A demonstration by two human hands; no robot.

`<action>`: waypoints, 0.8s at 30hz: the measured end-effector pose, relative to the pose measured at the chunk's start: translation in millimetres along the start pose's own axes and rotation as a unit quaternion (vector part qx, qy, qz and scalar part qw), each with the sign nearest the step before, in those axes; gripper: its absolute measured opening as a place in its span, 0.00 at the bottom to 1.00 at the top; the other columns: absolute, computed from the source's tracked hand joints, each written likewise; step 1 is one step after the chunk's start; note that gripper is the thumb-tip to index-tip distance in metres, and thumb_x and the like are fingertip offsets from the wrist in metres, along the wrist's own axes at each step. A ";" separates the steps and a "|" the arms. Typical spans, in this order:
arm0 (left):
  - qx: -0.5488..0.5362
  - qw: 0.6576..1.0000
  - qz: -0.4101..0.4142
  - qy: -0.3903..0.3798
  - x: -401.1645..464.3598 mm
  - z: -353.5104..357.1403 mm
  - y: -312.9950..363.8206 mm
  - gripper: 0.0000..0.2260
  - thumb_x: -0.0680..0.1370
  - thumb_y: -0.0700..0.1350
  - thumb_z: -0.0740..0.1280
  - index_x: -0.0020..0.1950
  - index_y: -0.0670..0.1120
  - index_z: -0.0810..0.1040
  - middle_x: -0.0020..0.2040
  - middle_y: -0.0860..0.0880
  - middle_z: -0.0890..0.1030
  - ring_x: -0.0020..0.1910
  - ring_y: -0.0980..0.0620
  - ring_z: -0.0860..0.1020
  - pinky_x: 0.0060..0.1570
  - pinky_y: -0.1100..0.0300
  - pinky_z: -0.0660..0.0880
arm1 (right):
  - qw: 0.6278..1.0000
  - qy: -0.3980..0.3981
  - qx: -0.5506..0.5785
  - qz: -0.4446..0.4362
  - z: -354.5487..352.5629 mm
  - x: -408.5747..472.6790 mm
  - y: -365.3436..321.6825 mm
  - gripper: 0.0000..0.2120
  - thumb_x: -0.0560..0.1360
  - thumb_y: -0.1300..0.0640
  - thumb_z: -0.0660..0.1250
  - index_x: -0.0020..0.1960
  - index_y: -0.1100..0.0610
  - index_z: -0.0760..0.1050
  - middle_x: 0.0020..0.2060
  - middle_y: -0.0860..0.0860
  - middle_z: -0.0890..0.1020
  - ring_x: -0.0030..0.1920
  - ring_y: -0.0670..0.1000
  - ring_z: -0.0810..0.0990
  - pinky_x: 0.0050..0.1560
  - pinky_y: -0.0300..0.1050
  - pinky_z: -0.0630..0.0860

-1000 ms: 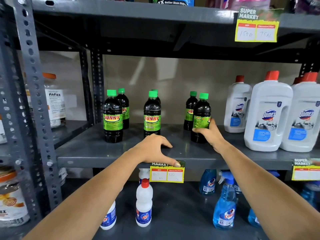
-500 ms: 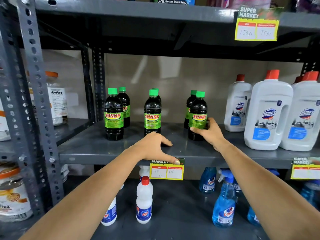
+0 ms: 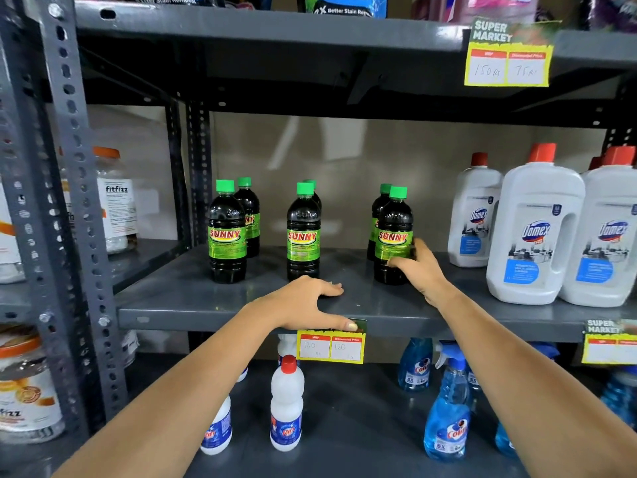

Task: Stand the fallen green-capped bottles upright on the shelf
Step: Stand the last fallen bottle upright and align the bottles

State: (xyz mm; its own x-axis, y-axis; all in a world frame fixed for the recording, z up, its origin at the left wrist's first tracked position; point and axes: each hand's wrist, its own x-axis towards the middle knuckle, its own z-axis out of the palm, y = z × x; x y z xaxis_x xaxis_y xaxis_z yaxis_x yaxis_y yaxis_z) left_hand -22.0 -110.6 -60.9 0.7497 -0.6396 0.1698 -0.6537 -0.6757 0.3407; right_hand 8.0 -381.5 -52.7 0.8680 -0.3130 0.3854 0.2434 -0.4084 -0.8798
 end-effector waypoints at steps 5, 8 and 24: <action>-0.052 0.998 -0.006 0.044 -1.9 -1.3 -3.0 0.43 0.60 0.71 0.74 0.70 0.52 0.75 0.71 0.59 0.73 0.69 0.60 0.69 0.66 0.60 0.66 | 1.000 0.013 -0.017 -0.009 -0.7 -1.3 0.8 0.27 0.66 0.57 0.77 0.61 0.53 0.69 0.51 0.48 0.79 0.51 0.50 0.78 0.50 0.42 0.70; -0.070 0.996 -0.005 0.054 -0.3 0.0 -5.0 0.43 0.57 0.73 0.74 0.67 0.52 0.78 0.67 0.60 0.76 0.66 0.62 0.71 0.65 0.61 0.68 | 1.000 0.011 -0.015 -0.008 -0.1 -0.7 1.4 0.26 0.67 0.57 0.77 0.59 0.51 0.68 0.50 0.47 0.78 0.50 0.49 0.77 0.48 0.41 0.69; -0.220 0.901 -0.189 0.323 29.9 -25.1 -27.4 0.43 0.64 0.49 0.83 0.72 0.42 0.63 0.68 0.42 0.70 0.64 0.43 0.72 0.62 0.49 0.70 | 0.999 0.008 -0.043 -0.006 0.2 -1.3 0.8 0.30 0.65 0.52 0.79 0.62 0.52 0.71 0.52 0.48 0.78 0.52 0.49 0.76 0.51 0.43 0.70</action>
State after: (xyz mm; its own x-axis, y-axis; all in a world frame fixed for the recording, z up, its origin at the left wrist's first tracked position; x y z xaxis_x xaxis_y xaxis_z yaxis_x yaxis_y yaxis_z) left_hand 20.9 -102.1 -42.0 0.9070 0.0489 0.4182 -0.3406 -0.4987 0.7970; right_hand 7.1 -381.2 -54.0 0.8577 -0.3212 0.4015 0.2160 -0.4835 -0.8483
